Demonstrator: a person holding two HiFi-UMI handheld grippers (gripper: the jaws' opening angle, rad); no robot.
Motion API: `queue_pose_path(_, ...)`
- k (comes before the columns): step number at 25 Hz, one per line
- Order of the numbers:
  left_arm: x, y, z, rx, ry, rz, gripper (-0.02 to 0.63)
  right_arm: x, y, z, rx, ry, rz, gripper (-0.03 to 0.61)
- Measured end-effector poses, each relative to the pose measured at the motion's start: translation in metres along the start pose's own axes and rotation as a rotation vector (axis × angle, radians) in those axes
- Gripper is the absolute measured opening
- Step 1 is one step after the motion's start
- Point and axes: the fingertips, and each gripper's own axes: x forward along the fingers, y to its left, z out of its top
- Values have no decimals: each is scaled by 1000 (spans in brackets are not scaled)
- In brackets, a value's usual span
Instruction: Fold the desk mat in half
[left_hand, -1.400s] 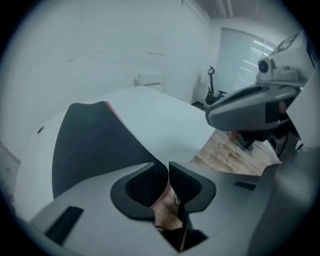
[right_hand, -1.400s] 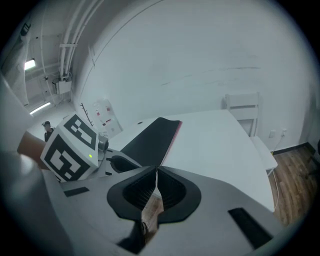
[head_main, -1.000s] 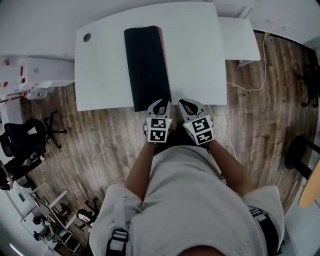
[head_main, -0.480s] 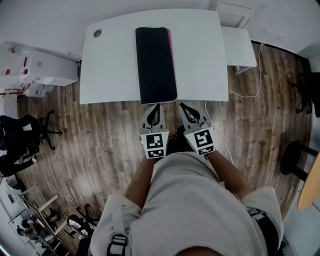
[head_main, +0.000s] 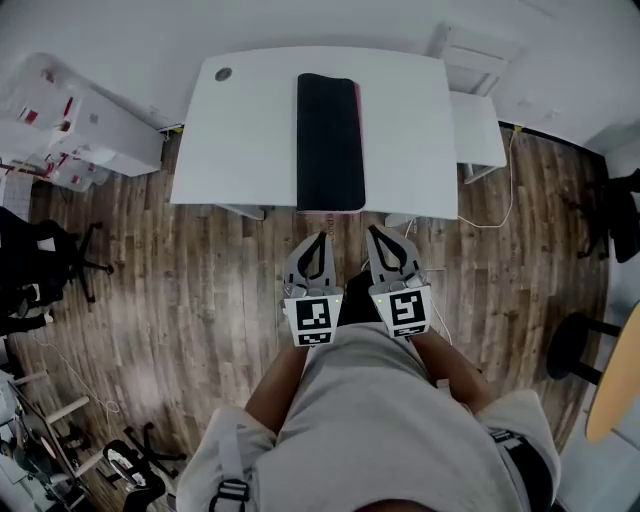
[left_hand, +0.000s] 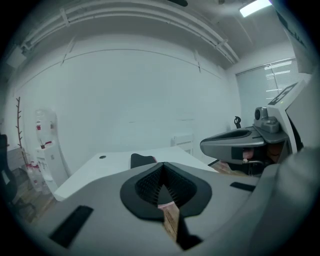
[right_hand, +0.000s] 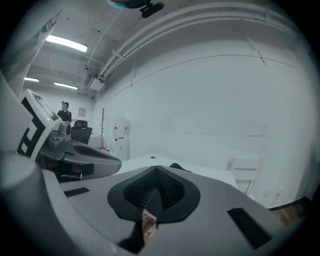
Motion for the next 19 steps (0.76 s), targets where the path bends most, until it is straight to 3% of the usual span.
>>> queue_pose_path(8,-17,2,1,-25,-33,-28,12,-5,16,9,-26,1,-23,40)
queue_pose_path(19,-12,-21,3,23,-33,-60,12,-21,5,5,-43,20,-34,40)
